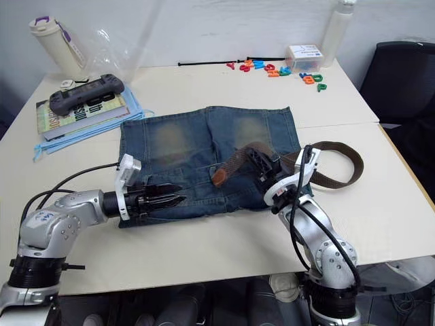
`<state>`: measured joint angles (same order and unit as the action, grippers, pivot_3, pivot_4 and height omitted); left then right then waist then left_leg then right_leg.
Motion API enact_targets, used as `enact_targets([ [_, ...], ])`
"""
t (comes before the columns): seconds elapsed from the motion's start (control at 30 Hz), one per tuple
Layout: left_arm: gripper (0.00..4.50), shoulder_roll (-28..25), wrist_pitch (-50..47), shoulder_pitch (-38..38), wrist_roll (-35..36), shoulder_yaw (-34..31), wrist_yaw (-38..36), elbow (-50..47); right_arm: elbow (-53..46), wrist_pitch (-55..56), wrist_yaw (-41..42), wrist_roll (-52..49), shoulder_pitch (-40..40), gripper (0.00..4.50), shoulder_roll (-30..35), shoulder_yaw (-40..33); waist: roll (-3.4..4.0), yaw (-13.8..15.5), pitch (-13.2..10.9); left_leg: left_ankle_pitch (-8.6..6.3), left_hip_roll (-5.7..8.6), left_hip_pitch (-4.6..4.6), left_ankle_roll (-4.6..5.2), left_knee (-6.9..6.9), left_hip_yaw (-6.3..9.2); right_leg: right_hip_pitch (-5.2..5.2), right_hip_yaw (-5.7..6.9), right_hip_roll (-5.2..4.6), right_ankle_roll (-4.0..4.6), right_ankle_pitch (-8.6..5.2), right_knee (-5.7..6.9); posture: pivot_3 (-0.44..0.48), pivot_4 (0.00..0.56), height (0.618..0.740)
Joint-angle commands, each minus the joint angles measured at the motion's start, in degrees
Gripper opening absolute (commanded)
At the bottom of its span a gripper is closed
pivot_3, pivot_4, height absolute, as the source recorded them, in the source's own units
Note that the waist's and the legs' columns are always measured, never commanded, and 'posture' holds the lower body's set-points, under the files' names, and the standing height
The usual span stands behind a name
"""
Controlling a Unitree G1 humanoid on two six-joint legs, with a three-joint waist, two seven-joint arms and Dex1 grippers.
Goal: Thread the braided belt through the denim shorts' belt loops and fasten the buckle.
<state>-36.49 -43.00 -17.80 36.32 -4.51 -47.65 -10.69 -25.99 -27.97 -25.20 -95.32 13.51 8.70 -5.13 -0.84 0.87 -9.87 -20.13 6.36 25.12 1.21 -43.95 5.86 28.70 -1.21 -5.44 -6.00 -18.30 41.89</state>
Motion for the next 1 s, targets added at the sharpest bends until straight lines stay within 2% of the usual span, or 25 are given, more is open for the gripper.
enact_targets([
  [0.03, 2.57, 0.9, 5.2, 1.7, -2.0, -0.9, 0.7, -3.0, -0.5, 2.5, -1.1, 0.4, 1.6, 0.00, -2.7, -0.8, 0.00, 0.0, 0.0, 0.00, 0.00, 0.00, 0.01, 0.00, 0.00, 0.00, 0.00, 0.00, 0.00, 0.00, 0.00, 0.000, 0.150, 0.659],
  [0.2, 2.57, 1.5, 8.8, 4.7, -1.2, -1.9, -0.4, -6.8, 1.8, 5.0, -1.5, 3.1, 3.2, 0.00, -6.9, -1.4, 0.01, -0.3, 0.0, -0.02, 0.00, 0.00, 0.03, -0.01, -0.01, 0.04, -0.01, 0.01, 0.00, 0.00, 0.04, 0.000, 0.150, 0.659],
  [0.37, 2.57, 0.8, 11.3, 6.6, -0.4, -2.4, -3.1, -8.4, 3.4, 5.7, -1.2, 5.3, 4.0, 0.00, -8.4, -2.3, 0.04, -0.9, 0.0, -0.01, 0.00, 0.00, 0.03, -0.01, -0.04, 0.08, -0.02, 0.02, 0.00, 0.00, 0.11, 0.000, 0.150, 0.659],
  [1.0, 2.57, 0.3, 11.5, 6.3, -0.3, -4.2, -2.7, -8.1, 8.7, -0.3, 1.7, 13.4, 2.8, 0.00, -12.2, 1.8, 0.07, -1.3, 0.0, -0.01, 0.02, 0.03, 0.02, -0.01, -0.14, 0.26, -0.17, 0.04, 0.04, -0.02, 0.31, 0.000, 0.150, 0.659],
])
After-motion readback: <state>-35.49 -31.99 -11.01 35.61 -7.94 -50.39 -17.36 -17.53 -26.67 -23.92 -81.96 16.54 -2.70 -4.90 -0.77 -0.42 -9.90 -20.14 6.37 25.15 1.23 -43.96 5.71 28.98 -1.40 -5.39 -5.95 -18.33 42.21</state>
